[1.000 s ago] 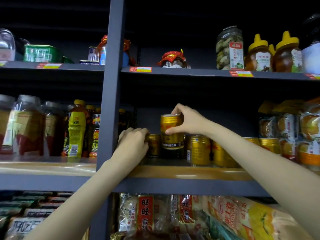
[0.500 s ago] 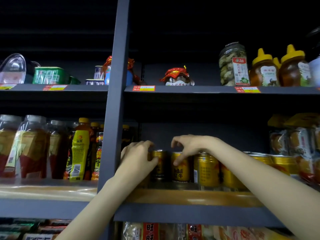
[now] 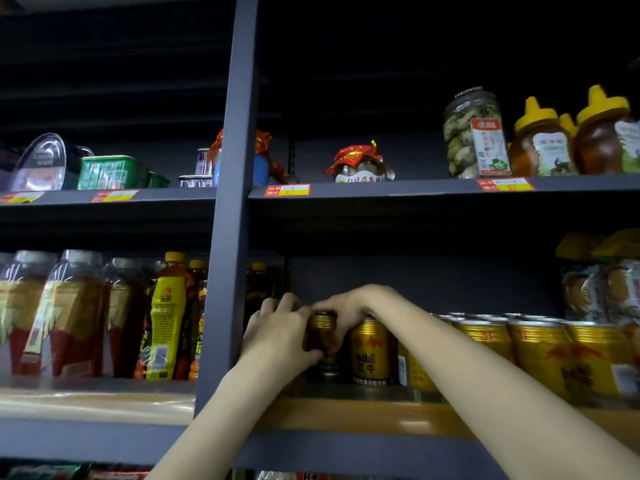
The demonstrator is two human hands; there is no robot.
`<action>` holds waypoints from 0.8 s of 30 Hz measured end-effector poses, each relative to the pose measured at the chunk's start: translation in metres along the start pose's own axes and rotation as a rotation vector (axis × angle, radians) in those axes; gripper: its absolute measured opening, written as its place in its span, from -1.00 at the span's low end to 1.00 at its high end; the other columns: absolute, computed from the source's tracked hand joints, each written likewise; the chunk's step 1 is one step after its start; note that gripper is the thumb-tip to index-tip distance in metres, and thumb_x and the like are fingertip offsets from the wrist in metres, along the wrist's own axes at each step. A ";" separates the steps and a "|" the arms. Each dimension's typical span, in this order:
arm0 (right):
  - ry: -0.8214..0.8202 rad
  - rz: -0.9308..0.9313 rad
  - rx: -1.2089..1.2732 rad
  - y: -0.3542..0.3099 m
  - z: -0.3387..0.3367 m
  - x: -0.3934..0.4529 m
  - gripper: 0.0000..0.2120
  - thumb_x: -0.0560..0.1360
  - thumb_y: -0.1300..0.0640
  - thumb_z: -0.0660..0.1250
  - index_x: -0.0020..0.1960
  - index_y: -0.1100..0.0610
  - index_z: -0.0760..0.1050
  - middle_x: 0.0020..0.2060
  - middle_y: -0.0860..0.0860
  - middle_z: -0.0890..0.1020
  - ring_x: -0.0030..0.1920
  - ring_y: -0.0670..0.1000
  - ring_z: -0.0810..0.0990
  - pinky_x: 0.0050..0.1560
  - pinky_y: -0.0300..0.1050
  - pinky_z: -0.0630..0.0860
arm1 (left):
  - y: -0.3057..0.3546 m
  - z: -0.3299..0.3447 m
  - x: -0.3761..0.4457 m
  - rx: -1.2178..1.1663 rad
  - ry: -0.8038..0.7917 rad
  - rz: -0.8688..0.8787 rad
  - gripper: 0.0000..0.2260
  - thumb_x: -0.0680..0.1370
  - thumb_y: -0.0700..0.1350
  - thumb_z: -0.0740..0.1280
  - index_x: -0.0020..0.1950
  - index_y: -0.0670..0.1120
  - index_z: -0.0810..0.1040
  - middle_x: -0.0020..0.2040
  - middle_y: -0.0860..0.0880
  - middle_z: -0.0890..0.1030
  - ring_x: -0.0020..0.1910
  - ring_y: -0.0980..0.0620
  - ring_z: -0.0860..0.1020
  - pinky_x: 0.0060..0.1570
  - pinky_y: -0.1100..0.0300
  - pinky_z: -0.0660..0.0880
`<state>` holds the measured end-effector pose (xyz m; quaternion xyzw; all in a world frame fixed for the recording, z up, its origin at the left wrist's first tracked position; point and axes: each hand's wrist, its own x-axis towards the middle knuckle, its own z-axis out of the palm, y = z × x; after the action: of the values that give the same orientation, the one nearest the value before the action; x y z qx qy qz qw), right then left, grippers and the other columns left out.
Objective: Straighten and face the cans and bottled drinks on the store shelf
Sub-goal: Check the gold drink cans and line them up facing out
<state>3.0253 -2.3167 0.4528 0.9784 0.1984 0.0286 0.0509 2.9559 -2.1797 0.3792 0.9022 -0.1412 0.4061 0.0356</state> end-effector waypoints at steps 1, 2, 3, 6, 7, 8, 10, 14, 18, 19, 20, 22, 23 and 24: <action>0.005 -0.010 0.011 0.000 0.000 -0.006 -0.25 0.40 0.06 0.48 0.45 -0.18 0.16 0.36 0.01 0.35 0.27 0.14 0.42 0.10 0.09 0.52 | 0.000 0.000 -0.002 -0.007 0.002 -0.004 -0.44 0.47 0.14 0.33 0.42 0.05 0.27 0.40 0.03 0.21 0.35 -0.06 0.21 0.30 0.07 0.27; 0.011 -0.022 0.027 0.001 -0.001 -0.011 -0.27 0.39 0.06 0.48 0.43 -0.18 0.18 0.34 0.01 0.37 0.24 0.13 0.44 0.05 0.06 0.55 | 0.000 0.000 -0.003 -0.020 0.002 -0.008 -0.44 0.47 0.14 0.33 0.42 0.05 0.28 0.40 0.03 0.19 0.35 -0.06 0.20 0.30 0.05 0.26; 0.025 -0.037 0.042 0.001 -0.001 -0.016 -0.29 0.39 0.07 0.48 0.41 -0.18 0.20 0.32 0.01 0.38 0.20 0.10 0.46 -0.01 0.01 0.56 | 0.000 0.000 -0.005 -0.041 0.000 -0.011 -0.44 0.46 0.14 0.34 0.41 0.05 0.28 0.40 0.03 0.18 0.34 -0.06 0.20 0.30 0.04 0.26; 0.118 -0.089 0.046 -0.002 0.001 -0.029 -0.31 0.37 0.03 0.49 0.38 -0.17 0.21 0.29 -0.02 0.38 0.18 0.06 0.44 -0.06 -0.06 0.53 | 0.001 0.001 -0.009 -0.101 0.000 -0.033 -0.47 0.46 0.11 0.35 0.39 0.04 0.31 0.37 0.02 0.19 0.32 -0.06 0.19 0.29 0.02 0.28; 0.139 -0.098 0.033 -0.004 0.003 -0.031 -0.28 0.37 0.02 0.49 0.41 -0.18 0.19 0.30 -0.02 0.36 0.22 0.08 0.42 0.00 -0.03 0.53 | 0.001 0.001 -0.010 -0.118 0.003 -0.042 -0.48 0.46 0.10 0.35 0.38 0.03 0.32 0.36 0.01 0.20 0.31 -0.06 0.19 0.28 0.02 0.30; 0.140 -0.100 0.021 -0.005 0.006 -0.031 -0.25 0.37 0.01 0.49 0.43 -0.18 0.16 0.31 -0.02 0.33 0.25 0.09 0.40 0.05 0.00 0.52 | 0.001 0.001 -0.011 -0.133 0.007 -0.049 -0.49 0.46 0.09 0.35 0.37 0.02 0.32 0.36 0.01 0.21 0.30 -0.07 0.20 0.26 0.02 0.32; 0.109 -0.102 0.028 -0.008 0.011 -0.030 -0.24 0.39 0.03 0.49 0.45 -0.16 0.15 0.32 -0.01 0.37 0.26 0.10 0.42 0.09 0.01 0.51 | 0.002 0.001 -0.013 -0.159 0.014 -0.061 -0.51 0.47 0.06 0.35 0.36 0.02 0.34 0.34 0.00 0.24 0.29 -0.06 0.20 0.25 0.01 0.33; 0.215 -0.130 0.114 -0.008 0.019 -0.029 -0.30 0.34 0.09 0.52 0.37 -0.12 0.26 0.25 -0.01 0.45 0.23 0.07 0.45 0.05 -0.05 0.49 | 0.003 0.000 -0.014 -0.180 0.023 -0.070 -0.55 0.49 0.02 0.32 0.36 0.00 0.35 0.33 -0.02 0.28 0.29 -0.06 0.22 0.23 0.03 0.34; 0.488 -0.160 0.249 -0.006 0.023 -0.043 -0.33 0.34 0.10 0.52 0.34 -0.13 0.30 0.19 0.00 0.37 0.23 0.07 0.37 0.18 0.03 0.42 | 0.002 0.003 -0.014 -0.175 0.062 -0.065 -0.60 0.52 0.01 0.27 0.34 -0.02 0.35 0.32 -0.03 0.30 0.29 -0.07 0.23 0.22 0.03 0.34; 0.581 -0.148 0.280 -0.008 0.024 -0.050 -0.33 0.34 0.10 0.52 0.33 -0.16 0.29 0.20 0.01 0.34 0.25 0.10 0.36 0.24 0.11 0.40 | 0.003 0.003 -0.014 -0.178 0.084 -0.066 -0.61 0.53 0.00 0.26 0.33 -0.03 0.34 0.32 -0.04 0.31 0.28 -0.07 0.25 0.22 0.03 0.33; 0.681 -0.124 0.301 -0.010 0.028 -0.058 -0.34 0.34 0.09 0.51 0.33 -0.19 0.28 0.21 0.02 0.32 0.26 0.14 0.35 0.27 0.17 0.39 | 0.003 0.004 -0.014 -0.175 0.121 -0.068 -0.61 0.53 -0.01 0.25 0.33 -0.04 0.33 0.31 -0.04 0.33 0.28 -0.07 0.27 0.23 0.04 0.30; 0.887 -0.072 0.289 -0.015 0.038 -0.078 -0.33 0.35 0.08 0.51 0.33 -0.23 0.26 0.24 0.01 0.28 0.27 0.19 0.36 0.28 0.18 0.39 | 0.004 0.005 -0.015 -0.178 0.236 -0.048 -0.58 0.51 -0.03 0.26 0.35 -0.07 0.30 0.29 -0.07 0.37 0.26 -0.10 0.32 0.26 0.06 0.23; 0.971 -0.057 0.276 -0.017 0.043 -0.090 -0.33 0.36 0.07 0.51 0.34 -0.23 0.26 0.24 0.00 0.27 0.26 0.18 0.38 0.27 0.14 0.41 | 0.004 0.004 -0.016 -0.214 0.295 -0.017 -0.57 0.50 -0.06 0.27 0.35 -0.09 0.31 0.27 -0.09 0.39 0.25 -0.11 0.34 0.25 0.06 0.22; 1.037 -0.050 0.281 -0.018 0.048 -0.102 -0.33 0.36 0.07 0.51 0.34 -0.22 0.26 0.23 -0.01 0.27 0.26 0.15 0.39 0.25 0.08 0.43 | 0.005 0.002 -0.017 -0.274 0.343 0.029 -0.58 0.50 -0.10 0.29 0.34 -0.12 0.34 0.25 -0.11 0.42 0.23 -0.12 0.37 0.23 0.05 0.24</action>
<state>2.9277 -2.3440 0.3996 0.8283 0.2224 0.4800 -0.1846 2.9452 -2.1813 0.3647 0.8044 -0.1996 0.5313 0.1754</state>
